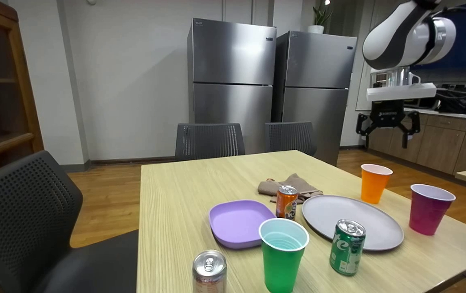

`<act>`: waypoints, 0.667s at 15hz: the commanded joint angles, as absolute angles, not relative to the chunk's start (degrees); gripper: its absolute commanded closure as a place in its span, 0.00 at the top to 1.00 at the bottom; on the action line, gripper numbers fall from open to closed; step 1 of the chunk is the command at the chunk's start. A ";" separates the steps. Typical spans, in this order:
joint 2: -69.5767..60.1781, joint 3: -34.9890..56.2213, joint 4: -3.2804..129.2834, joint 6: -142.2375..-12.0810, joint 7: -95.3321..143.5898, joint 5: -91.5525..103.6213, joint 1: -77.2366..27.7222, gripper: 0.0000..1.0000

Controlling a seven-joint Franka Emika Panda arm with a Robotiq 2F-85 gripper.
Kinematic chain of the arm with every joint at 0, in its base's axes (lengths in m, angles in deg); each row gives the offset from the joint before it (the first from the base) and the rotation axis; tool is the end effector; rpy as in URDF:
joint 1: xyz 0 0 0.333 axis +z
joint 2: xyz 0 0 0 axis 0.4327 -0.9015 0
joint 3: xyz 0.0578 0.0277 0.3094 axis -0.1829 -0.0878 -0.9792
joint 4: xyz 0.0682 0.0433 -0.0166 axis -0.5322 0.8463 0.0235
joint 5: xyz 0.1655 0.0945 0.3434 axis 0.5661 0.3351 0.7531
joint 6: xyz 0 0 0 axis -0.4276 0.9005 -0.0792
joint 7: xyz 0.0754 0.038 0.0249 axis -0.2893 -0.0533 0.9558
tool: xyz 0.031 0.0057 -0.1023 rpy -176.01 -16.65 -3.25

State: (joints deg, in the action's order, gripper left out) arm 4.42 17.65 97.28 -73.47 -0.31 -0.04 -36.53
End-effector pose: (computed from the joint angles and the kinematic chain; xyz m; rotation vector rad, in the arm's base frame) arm 0.4975 -0.2034 0.3180 2.7716 -1.1418 -0.0672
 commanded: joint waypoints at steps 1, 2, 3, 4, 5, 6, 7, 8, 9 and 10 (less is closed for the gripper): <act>-1.82 18.76 91.59 -74.64 -2.91 0.60 -35.67 1.00; -3.23 18.96 90.43 -74.96 -3.02 1.23 -35.61 1.00; -4.84 19.23 89.19 -75.63 -3.45 1.62 -35.50 1.00; -6.31 19.47 88.03 -75.86 -3.70 2.22 -35.37 1.00; -7.72 19.65 86.89 -76.06 -3.84 2.87 -35.27 1.00; -9.06 19.77 85.89 -76.35 -4.13 3.42 -35.11 1.00; -10.43 19.89 84.80 -76.51 -4.26 4.04 -34.98 1.00; -11.96 20.00 83.55 -76.62 -4.52 4.80 -34.82 1.00; -13.27 20.11 82.39 -76.75 -4.67 5.54 -34.71 1.00; -14.58 20.18 81.11 -76.71 -4.70 6.38 -34.66 1.00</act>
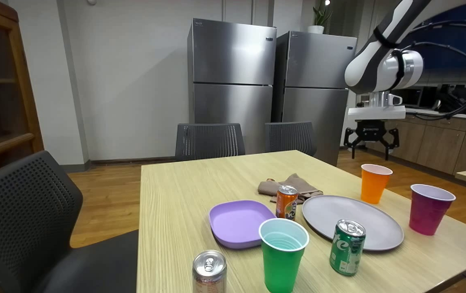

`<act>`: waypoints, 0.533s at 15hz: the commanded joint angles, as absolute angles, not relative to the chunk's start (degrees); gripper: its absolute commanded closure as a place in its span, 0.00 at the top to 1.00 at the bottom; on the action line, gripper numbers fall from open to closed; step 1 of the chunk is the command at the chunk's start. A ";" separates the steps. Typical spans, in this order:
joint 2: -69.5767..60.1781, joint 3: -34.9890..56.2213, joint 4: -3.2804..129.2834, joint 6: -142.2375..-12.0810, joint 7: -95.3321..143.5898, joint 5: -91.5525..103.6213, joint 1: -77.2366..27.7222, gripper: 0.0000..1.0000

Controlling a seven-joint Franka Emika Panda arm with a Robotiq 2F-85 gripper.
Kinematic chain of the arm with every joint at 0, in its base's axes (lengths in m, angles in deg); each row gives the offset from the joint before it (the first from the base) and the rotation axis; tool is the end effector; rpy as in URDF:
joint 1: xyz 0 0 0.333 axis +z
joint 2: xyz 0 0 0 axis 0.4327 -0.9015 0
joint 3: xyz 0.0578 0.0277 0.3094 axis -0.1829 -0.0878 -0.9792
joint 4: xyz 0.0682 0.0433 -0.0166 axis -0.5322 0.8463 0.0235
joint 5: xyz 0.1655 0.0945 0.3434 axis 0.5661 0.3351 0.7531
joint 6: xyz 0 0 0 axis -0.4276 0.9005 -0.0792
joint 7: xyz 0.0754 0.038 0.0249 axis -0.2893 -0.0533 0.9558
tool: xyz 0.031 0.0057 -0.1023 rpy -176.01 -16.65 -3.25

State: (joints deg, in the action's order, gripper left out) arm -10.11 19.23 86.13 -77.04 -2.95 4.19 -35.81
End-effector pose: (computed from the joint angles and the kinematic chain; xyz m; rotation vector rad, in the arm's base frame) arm 0.5519 -0.2291 0.2625 2.7152 -1.2724 -0.0505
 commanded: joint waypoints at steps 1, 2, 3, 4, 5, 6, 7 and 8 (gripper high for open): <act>-15.84 20.31 79.84 -76.63 -4.80 7.15 -34.56 1.00; -17.10 20.49 78.53 -76.47 -5.01 7.71 -34.45 1.00; -18.31 20.62 77.29 -76.26 -5.27 8.27 -34.38 1.00; -19.54 20.79 75.98 -76.13 -5.60 8.79 -34.32 1.00; -20.62 20.94 74.83 -76.00 -5.93 9.21 -34.30 1.00; -21.74 21.10 73.59 -75.82 -6.27 9.52 -34.30 1.00; -22.75 21.17 72.48 -75.69 -6.49 9.87 -34.36 1.00; -23.73 21.35 71.44 -75.52 -6.83 10.07 -34.33 1.00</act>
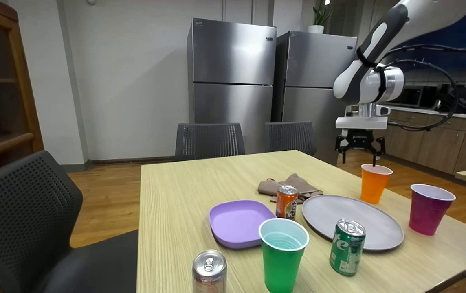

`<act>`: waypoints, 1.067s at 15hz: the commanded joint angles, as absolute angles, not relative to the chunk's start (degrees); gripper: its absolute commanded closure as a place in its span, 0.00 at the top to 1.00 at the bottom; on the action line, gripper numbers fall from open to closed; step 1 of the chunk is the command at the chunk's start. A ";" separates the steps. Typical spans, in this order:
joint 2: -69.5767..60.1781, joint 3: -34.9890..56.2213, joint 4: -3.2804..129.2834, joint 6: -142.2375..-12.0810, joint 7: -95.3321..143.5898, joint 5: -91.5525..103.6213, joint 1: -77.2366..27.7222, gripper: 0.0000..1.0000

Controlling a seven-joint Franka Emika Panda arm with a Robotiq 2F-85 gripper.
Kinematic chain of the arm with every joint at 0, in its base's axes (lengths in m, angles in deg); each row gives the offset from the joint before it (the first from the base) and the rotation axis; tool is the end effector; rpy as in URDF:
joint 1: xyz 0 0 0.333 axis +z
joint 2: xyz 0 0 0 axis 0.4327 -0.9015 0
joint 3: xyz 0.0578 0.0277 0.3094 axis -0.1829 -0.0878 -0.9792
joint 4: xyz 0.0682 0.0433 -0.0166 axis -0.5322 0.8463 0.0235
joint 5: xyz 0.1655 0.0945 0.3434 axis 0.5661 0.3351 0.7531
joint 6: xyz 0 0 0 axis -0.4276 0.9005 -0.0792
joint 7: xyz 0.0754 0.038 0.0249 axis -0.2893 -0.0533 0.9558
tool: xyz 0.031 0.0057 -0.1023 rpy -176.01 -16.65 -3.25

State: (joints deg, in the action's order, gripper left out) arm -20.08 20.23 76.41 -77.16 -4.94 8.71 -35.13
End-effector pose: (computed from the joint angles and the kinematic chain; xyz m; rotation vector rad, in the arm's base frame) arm 0.5919 -0.2426 0.2269 2.6738 -1.3834 -0.0410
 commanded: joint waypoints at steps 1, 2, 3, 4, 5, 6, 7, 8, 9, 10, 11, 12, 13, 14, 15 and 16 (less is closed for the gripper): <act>-24.65 21.53 70.54 -75.45 -7.06 10.26 -34.29 1.00; -25.49 21.71 69.76 -75.25 -7.33 10.39 -34.25 1.00; -26.20 21.80 69.08 -75.07 -7.47 10.52 -34.28 1.00; -26.67 21.91 68.74 -74.99 -7.45 10.55 -34.32 0.75; -27.04 22.03 68.43 -74.88 -7.54 10.67 -34.34 0.74; -27.04 22.18 68.57 -74.79 -7.53 10.69 -34.37 0.68; -26.93 22.33 68.70 -74.68 -7.56 10.68 -34.38 0.58; -25.88 22.63 69.85 -74.93 -7.51 10.45 -34.24 0.51; -25.19 22.85 70.56 -75.02 -7.36 10.35 -34.21 0.42; -24.28 22.93 71.41 -74.96 -6.95 10.44 -34.36 0.35; -23.63 23.17 72.03 -74.99 -6.80 10.27 -34.30 0.27; -23.02 23.36 72.68 -74.96 -6.68 10.11 -34.23 0.20; -22.41 23.48 73.28 -74.88 -6.58 10.07 -34.20 0.12; -21.72 23.64 73.96 -74.77 -6.56 9.93 -34.09 0.05; -21.15 23.76 74.51 -74.61 -6.60 9.82 -33.99 0.00; -20.38 23.78 75.33 -74.45 -6.55 9.71 -33.88 0.00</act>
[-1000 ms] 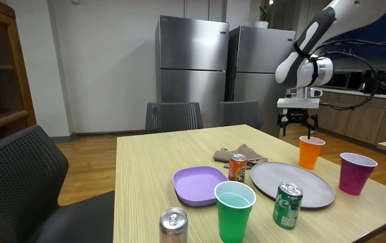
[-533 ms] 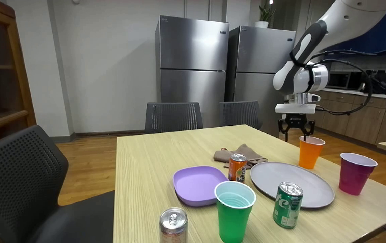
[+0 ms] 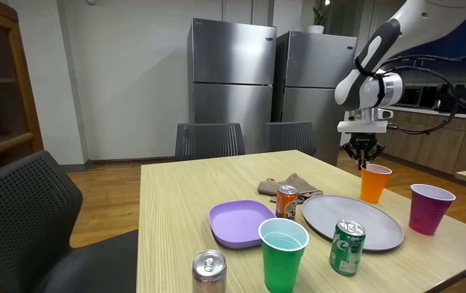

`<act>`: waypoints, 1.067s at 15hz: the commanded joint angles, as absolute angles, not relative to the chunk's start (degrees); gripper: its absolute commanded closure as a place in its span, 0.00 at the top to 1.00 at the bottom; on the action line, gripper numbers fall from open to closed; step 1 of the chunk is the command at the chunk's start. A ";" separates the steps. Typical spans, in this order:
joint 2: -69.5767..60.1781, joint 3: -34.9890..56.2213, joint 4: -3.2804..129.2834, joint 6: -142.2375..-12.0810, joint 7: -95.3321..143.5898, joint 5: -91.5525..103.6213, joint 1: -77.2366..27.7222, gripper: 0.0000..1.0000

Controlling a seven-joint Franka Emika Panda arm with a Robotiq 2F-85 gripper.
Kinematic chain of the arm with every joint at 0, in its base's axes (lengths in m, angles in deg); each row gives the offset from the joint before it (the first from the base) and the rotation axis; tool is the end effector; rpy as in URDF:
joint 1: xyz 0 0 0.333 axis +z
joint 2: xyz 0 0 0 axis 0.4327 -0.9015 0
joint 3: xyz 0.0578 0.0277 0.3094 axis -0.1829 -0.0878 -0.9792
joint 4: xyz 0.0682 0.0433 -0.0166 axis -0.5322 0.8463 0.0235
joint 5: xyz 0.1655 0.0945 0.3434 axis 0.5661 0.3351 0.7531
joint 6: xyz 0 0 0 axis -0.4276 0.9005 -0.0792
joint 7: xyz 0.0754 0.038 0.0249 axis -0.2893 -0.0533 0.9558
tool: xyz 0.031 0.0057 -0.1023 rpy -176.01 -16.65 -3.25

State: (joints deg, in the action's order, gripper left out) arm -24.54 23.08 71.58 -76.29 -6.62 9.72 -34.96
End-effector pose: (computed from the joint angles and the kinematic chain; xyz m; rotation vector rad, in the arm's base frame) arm 0.5994 -0.2722 0.2150 2.5957 -1.4619 -0.0362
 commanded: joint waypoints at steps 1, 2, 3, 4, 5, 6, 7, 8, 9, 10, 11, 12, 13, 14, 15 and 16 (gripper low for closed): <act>-19.68 23.88 76.24 -74.57 -6.71 9.44 -33.64 0.00; -18.90 23.86 77.06 -74.47 -6.74 9.37 -33.51 0.00; -17.82 23.87 78.21 -74.49 -6.83 9.23 -33.23 0.01; -16.60 24.00 79.43 -74.53 -7.08 8.89 -32.82 0.01; -15.02 23.97 80.78 -74.32 -7.12 8.78 -32.52 0.01; -13.31 24.16 82.21 -74.27 -7.46 8.34 -31.97 0.01; -11.67 24.21 83.47 -74.12 -7.62 8.07 -31.61 0.01; -9.55 24.46 84.90 -73.92 -8.09 7.57 -31.04 0.01; -7.52 24.60 86.22 -73.78 -8.42 7.06 -30.55 0.01; -5.68 24.62 87.35 -73.42 -8.64 6.45 -30.14 0.01; -3.91 24.52 88.52 -72.94 -9.01 5.69 -29.67 0.01; -2.38 24.26 89.50 -72.43 -9.50 4.91 -29.37 0.01; -1.16 23.87 90.37 -71.86 -10.05 4.27 -29.15 0.01; -0.21 23.36 91.15 -71.27 -10.48 3.88 -29.01 0.01; 0.38 22.80 91.82 -70.80 -10.99 3.67 -28.80 0.01; 0.79 22.23 92.37 -70.43 -11.51 3.51 -28.59 0.01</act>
